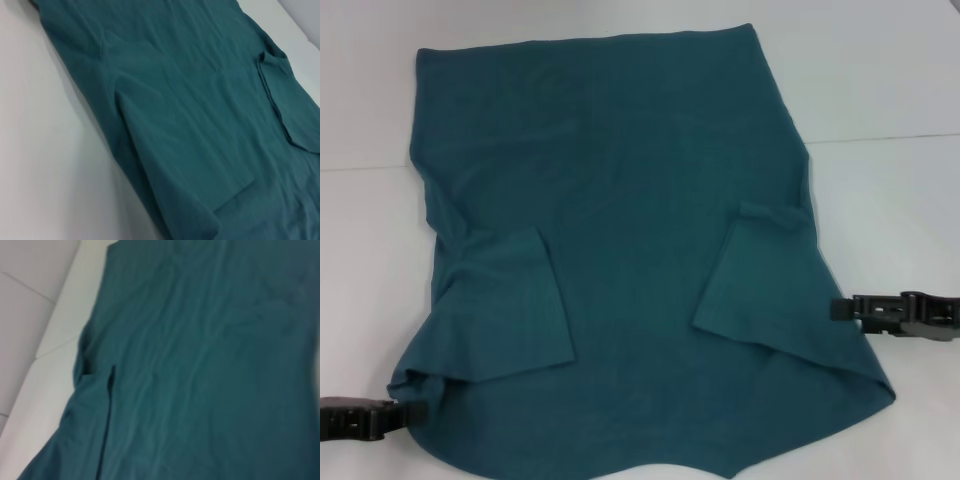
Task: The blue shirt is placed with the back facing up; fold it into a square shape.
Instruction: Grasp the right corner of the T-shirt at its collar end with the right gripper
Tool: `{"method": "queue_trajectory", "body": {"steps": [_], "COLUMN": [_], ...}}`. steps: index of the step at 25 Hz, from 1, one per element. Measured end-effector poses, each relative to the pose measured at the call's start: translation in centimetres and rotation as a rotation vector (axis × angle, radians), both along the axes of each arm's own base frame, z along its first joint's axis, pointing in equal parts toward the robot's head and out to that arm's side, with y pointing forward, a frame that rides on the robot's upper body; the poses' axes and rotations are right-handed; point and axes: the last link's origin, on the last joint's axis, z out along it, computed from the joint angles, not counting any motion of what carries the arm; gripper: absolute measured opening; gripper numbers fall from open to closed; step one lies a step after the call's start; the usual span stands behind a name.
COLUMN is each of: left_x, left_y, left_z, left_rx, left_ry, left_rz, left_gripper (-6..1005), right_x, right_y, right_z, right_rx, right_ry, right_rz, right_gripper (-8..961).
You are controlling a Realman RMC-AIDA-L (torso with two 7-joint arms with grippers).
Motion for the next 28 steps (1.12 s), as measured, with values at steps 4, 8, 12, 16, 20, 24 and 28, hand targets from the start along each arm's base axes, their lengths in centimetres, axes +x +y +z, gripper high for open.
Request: {"method": "queue_trajectory", "body": {"steps": [4,8,12,16,20,24,28], "left_x": [0.1,0.3,0.4,0.4,0.5,0.5,0.6], "left_y": [0.1,0.2,0.3,0.4,0.4,0.5,0.5], "left_z": [-0.1,-0.2,-0.2,-0.3,-0.3,-0.3,-0.3], "left_rx": [0.0,-0.002,-0.002,-0.002,-0.001,-0.002,-0.001], "left_ry": [-0.002,-0.004,-0.006,-0.007,-0.007,-0.007,-0.007], "left_rz": [-0.004,-0.01,-0.012,-0.014,-0.014,-0.018,-0.018], "left_gripper": [12,12,12,12,13,13,12], "right_x": [0.8,1.4,1.4,1.1,0.7,0.7,0.6], "right_y": [-0.4,-0.1,0.6,1.2,1.6,1.8,1.8], "right_z": [0.4,0.4,0.0,-0.5,-1.1,-1.4,-1.6], "right_rx": [0.026,0.064,0.085,0.085,0.074,0.068,0.064], "right_ry": [-0.017,-0.05,-0.082,-0.11,-0.126,-0.14,-0.144], "right_rz": [-0.026,-0.043,-0.046,-0.039,-0.028,-0.03,-0.029], "right_gripper": [867,867,867,867,867,867,867]}}
